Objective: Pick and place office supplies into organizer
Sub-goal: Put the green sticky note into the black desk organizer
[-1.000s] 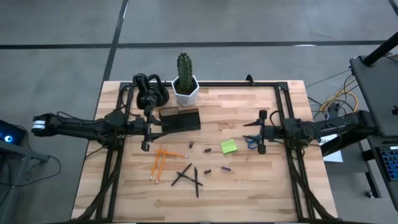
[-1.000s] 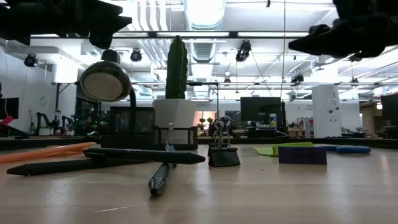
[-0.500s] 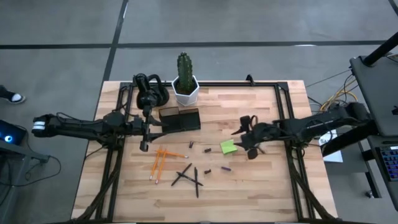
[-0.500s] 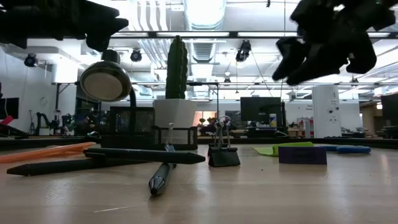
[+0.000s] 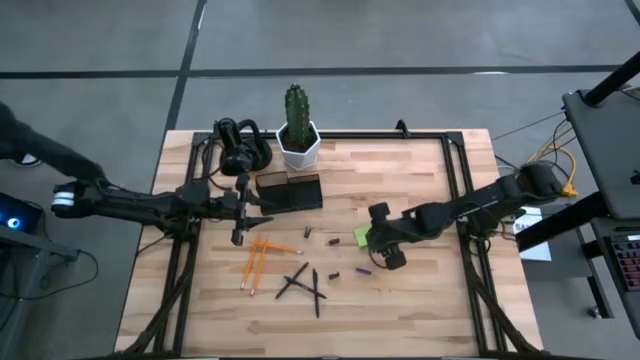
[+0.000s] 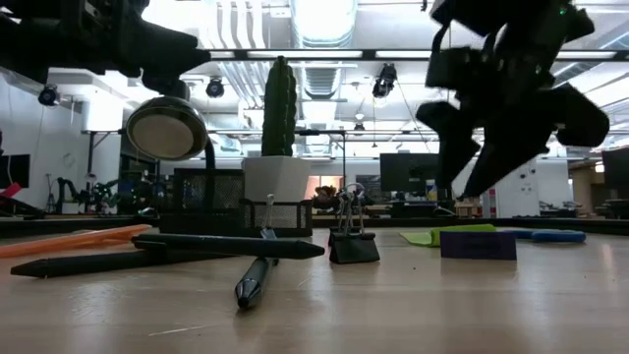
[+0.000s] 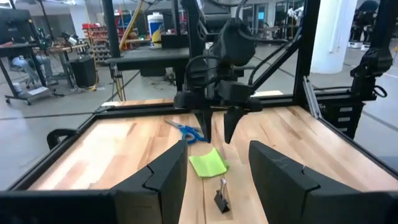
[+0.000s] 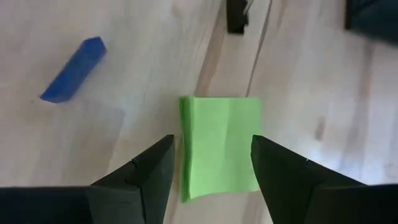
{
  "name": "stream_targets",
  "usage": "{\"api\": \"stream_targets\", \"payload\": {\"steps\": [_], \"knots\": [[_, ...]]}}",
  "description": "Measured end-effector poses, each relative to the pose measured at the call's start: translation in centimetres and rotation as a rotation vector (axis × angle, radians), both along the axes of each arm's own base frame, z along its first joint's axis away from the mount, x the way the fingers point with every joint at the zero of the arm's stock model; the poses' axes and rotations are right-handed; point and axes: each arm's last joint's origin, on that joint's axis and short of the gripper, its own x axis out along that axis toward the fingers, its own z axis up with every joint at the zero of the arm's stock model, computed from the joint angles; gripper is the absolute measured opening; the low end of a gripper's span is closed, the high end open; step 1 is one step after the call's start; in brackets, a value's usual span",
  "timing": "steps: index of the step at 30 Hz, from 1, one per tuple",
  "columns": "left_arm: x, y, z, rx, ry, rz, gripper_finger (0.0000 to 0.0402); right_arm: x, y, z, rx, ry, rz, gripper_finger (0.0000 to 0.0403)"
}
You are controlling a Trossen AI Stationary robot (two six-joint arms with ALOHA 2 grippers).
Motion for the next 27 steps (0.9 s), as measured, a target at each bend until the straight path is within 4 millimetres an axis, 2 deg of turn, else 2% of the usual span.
{"api": "stream_targets", "payload": {"steps": [10, 27], "knots": [[0.3, 0.0, -0.4, 0.008, 0.024, -0.001, 0.0157, 0.8, 0.1, -2.5, -0.025, 0.120, -0.023, 0.0198], [0.5, 0.0, -0.7, 0.009, 0.046, -0.001, 0.0157, 1.4, 0.3, -2.9, -0.017, 0.140, -0.019, 0.0194]]}}
